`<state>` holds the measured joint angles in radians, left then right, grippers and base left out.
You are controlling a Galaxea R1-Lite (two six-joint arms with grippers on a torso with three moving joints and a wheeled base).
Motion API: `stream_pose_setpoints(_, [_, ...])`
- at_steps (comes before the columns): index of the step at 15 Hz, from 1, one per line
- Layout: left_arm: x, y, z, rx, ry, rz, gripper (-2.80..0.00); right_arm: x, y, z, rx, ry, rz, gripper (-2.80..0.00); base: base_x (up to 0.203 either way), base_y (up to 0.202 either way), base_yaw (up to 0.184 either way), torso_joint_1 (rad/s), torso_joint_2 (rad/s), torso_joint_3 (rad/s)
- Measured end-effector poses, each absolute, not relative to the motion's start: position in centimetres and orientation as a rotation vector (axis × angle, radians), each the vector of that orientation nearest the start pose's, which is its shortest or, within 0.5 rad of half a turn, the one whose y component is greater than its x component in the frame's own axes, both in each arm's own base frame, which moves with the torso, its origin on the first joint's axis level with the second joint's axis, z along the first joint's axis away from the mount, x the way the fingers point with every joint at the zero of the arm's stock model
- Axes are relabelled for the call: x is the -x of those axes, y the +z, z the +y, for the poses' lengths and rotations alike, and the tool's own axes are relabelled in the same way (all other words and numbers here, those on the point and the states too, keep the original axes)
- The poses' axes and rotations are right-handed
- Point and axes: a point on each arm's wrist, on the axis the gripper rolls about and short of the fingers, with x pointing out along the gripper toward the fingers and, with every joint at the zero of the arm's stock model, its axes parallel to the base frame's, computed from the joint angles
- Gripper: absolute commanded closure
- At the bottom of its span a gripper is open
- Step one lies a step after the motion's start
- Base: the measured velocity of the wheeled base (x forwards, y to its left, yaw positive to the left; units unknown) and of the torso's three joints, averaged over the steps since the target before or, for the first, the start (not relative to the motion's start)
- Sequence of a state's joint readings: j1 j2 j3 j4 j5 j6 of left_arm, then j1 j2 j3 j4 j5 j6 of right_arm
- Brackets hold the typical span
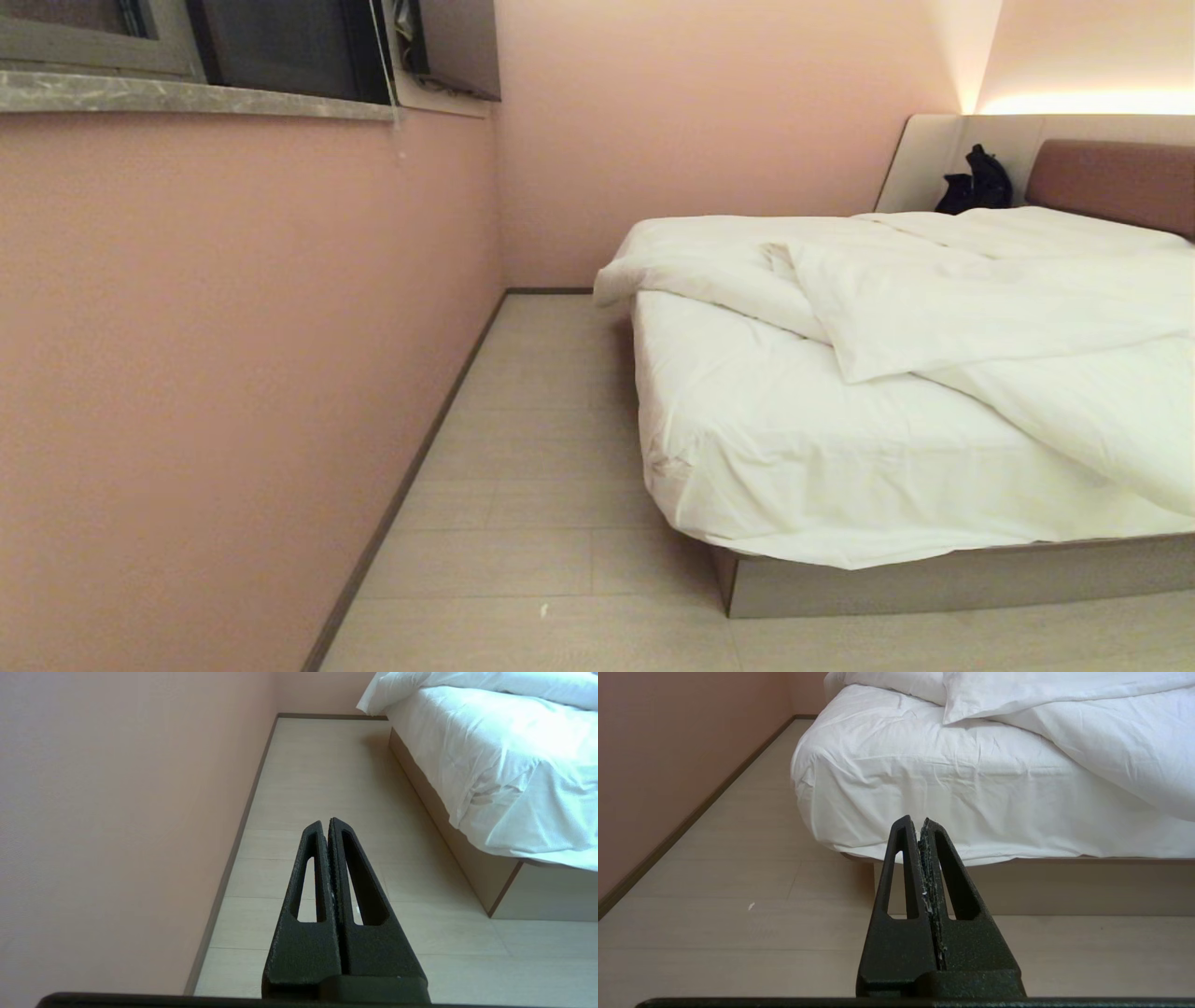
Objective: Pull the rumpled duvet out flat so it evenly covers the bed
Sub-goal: Hold the folded corner of the quilt
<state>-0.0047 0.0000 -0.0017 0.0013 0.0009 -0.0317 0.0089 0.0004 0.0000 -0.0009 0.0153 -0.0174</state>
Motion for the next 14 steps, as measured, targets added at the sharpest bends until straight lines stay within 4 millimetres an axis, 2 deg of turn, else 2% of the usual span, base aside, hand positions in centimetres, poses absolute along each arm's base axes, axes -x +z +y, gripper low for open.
stream_pose_setpoints(14, [2.29,7.58,0.01,0.044,-0.003,0.000,0.00,2.28,7.56,0.01,0.018,0.024,-0.001,0.00,0.189,0.000,0.001,0.002,0.00,0.002])
